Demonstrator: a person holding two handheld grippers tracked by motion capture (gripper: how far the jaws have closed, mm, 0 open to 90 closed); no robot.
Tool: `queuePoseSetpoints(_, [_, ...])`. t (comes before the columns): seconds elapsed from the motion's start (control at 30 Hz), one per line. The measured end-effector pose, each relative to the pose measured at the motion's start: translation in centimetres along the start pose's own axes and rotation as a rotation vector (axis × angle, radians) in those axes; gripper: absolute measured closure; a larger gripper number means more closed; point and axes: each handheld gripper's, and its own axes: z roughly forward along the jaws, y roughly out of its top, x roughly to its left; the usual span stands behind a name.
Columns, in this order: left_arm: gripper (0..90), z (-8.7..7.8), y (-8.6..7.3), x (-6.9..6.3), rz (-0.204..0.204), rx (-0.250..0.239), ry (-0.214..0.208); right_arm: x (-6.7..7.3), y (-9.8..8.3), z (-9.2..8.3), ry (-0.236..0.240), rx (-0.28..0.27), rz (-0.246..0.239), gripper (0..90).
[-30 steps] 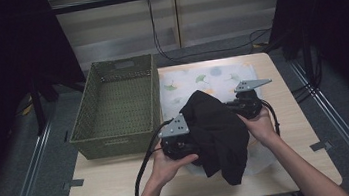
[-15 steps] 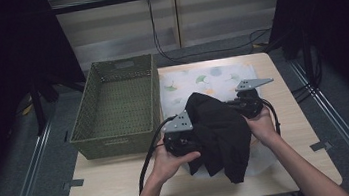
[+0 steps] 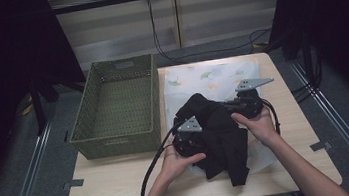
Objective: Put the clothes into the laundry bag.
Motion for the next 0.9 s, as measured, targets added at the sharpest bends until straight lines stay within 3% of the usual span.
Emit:
queuePoseSetpoints(0.1, [66.0, 0.2, -0.1, -0.3, 0.011, 0.012, 0.016, 0.1, 0.1, 0.0, 0.000, -0.005, -0.002, 90.0])
queuePoseSetpoints(0.23, [66.4, 1.6, -0.9, -0.2, 0.013, 0.097, 0.026, 0.3, 0.5, -0.3, -0.002, -0.019, -0.007, 90.0])
queuePoseSetpoints(0.27, [66.4, 1.8, -1.3, -0.2, -0.005, 0.074, 0.019, 0.4, 0.6, -0.4, -0.001, -0.023, -0.012, 90.0])
queuePoseSetpoints(0.3, [66.5, 1.8, -1.3, -0.3, 0.010, 0.074, 0.030, 0.5, 0.8, -0.6, 0.001, -0.037, -0.008, 90.0])
queuePoseSetpoints(0.37, [66.7, 1.9, -1.5, -0.4, 0.001, 0.061, 0.032, 0.7, 1.1, -1.1, 0.000, -0.057, -0.012, 90.0])
queuePoseSetpoints(0.57, [66.8, 2.1, -1.3, -0.6, 0.017, 0.097, 0.036, 1.2, 1.8, -1.8, -0.004, -0.097, -0.025, 90.0])
queuePoseSetpoints(0.67, [64.4, 2.0, -1.4, -1.1, 0.028, 0.074, 0.062, 1.4, 1.9, -1.8, 0.004, -0.094, -0.030, 90.0])
queuePoseSetpoints(0.73, [57.2, 1.7, -1.5, -1.2, 0.025, 0.045, 0.057, 1.4, 1.7, -1.6, -0.003, -0.081, -0.030, 90.0])
queuePoseSetpoints(0.77, [52.5, 1.6, -1.5, -1.2, 0.012, 0.024, 0.032, 1.3, 1.6, -1.5, -0.009, -0.080, -0.026, 90.0])
queuePoseSetpoints(0.83, [44.3, 1.1, -1.3, -1.3, 0.009, 0.022, 0.027, 1.0, 1.3, -1.3, -0.019, -0.069, -0.022, 90.0])
queuePoseSetpoints(0.9, [40.5, 0.3, -1.0, -1.5, 0.025, -0.004, 0.030, 0.6, 1.0, -1.2, -0.024, -0.065, -0.011, 90.0])
